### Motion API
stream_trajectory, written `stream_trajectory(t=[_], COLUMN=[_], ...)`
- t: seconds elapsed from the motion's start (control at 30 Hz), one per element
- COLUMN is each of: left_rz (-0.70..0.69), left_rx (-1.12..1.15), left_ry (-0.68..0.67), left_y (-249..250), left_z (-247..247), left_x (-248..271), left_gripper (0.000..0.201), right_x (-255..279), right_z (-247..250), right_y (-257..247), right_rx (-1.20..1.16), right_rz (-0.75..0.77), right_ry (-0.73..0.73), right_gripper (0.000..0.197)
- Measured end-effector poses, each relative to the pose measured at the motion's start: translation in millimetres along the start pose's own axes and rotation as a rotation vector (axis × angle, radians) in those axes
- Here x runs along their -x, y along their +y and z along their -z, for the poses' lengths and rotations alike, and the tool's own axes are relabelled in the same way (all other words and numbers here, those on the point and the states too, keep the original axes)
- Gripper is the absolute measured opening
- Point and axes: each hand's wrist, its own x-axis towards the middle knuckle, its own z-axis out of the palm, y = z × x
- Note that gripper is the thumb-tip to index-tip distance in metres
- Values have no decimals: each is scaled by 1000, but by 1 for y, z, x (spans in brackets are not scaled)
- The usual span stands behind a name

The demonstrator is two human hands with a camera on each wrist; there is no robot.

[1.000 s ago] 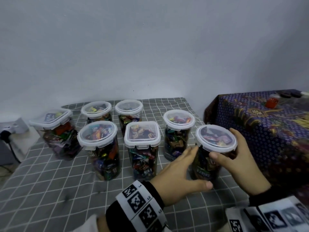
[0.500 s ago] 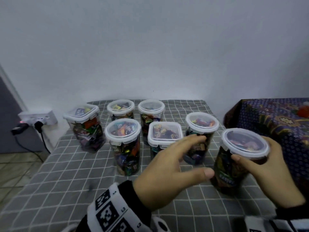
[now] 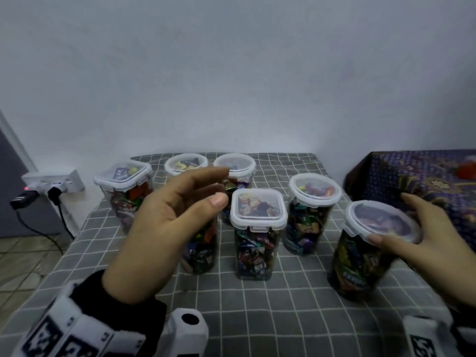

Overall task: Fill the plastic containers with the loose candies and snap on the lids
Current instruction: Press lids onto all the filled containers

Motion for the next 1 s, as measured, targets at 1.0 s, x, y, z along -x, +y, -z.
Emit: stream_trajectory(t=[1.0], left_rz=[-29], left_rx=[-17], left_ry=[26], left_y=[-5], left_z=[8], left_x=[-12], left_gripper=[36], right_x=[-8], right_z=[15], right_y=[-39], right_rx=[365], right_rz=[-70], right_ry=[-330], right_gripper=[133])
